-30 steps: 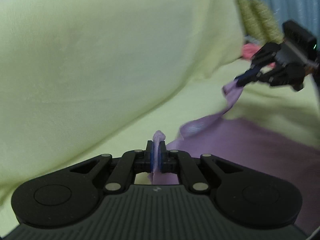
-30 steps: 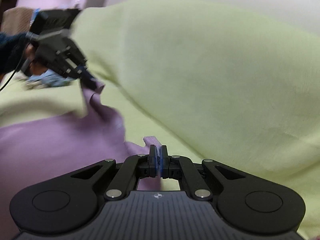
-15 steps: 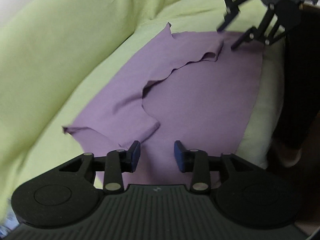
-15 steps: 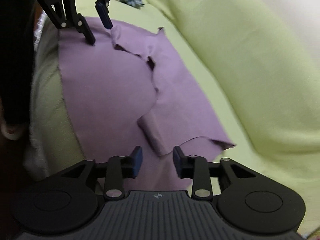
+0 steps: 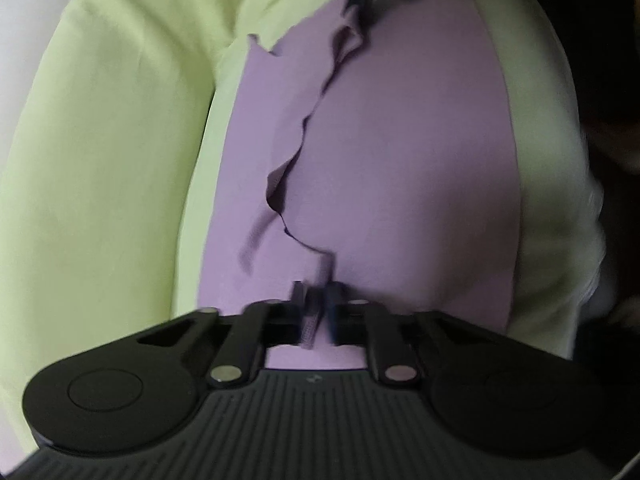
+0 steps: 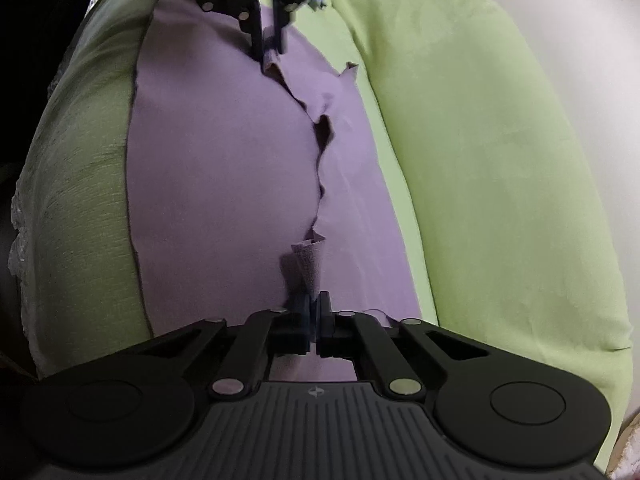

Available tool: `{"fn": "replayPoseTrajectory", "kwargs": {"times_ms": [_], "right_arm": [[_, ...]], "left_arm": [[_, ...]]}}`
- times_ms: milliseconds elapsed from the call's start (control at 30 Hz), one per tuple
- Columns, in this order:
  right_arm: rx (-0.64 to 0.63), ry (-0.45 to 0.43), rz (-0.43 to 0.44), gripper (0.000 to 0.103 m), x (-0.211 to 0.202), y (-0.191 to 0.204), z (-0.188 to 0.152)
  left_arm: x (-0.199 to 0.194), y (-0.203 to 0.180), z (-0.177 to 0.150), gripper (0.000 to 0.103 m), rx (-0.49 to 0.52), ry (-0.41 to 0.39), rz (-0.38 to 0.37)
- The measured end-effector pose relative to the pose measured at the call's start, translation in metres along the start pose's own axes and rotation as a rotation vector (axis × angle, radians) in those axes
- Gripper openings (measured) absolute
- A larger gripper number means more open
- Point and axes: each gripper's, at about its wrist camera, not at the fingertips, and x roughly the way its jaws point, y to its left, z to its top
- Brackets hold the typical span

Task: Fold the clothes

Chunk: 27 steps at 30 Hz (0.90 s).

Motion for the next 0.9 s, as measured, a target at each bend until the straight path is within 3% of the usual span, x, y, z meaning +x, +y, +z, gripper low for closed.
{"fn": "replayPoseTrajectory", "kwargs": {"times_ms": [133, 233, 367, 400, 433, 467, 533, 600, 700, 767, 800, 900], "right_arm": [[0.049, -0.014, -0.038, 0.0, -0.017, -0.014, -0.001], [0.047, -0.017, -0.037, 0.0, -0.029, -0.016, -0.001], [0.016, 0.011, -0.019, 0.0, -0.028, -0.004, -0.001], [0.018, 0.02, -0.018, 0.0, -0.027, -0.002, 0.0], [0.028, 0.027, -0.015, 0.0, -0.026, -0.001, 0.0], [0.036, 0.033, -0.013, 0.0, -0.028, 0.001, 0.004], [0.037, 0.041, -0.013, 0.0, -0.029, 0.004, 0.011], [0.029, 0.044, -0.016, 0.007, -0.027, 0.007, 0.014], [0.007, 0.039, -0.019, 0.014, -0.023, 0.009, 0.018], [0.0, 0.036, -0.019, 0.008, -0.022, 0.008, 0.018], [0.004, 0.035, -0.016, 0.001, -0.022, 0.006, 0.019], [0.04, 0.017, -0.02, 0.0, -0.027, -0.004, 0.019]], "left_arm": [[-0.027, 0.003, 0.003, 0.001, -0.121, -0.028, 0.008], [-0.042, -0.009, 0.005, 0.001, -0.132, -0.033, 0.015], [-0.029, -0.029, 0.008, 0.009, -0.024, 0.013, 0.116], [-0.026, -0.031, 0.007, 0.013, 0.013, 0.025, 0.141], [-0.022, -0.031, 0.006, 0.024, 0.041, 0.031, 0.161], [-0.02, -0.029, 0.005, 0.033, 0.06, 0.032, 0.171], [-0.014, -0.029, 0.005, 0.034, 0.1, 0.046, 0.141], [-0.007, -0.035, 0.003, 0.035, 0.184, 0.047, 0.14], [0.003, -0.041, -0.001, 0.029, 0.274, 0.037, 0.157], [0.007, -0.041, 0.0, 0.003, 0.299, 0.043, 0.149], [0.006, -0.039, 0.002, 0.002, 0.287, 0.038, 0.147], [-0.013, -0.027, 0.01, 0.002, 0.148, -0.026, 0.113]]}}
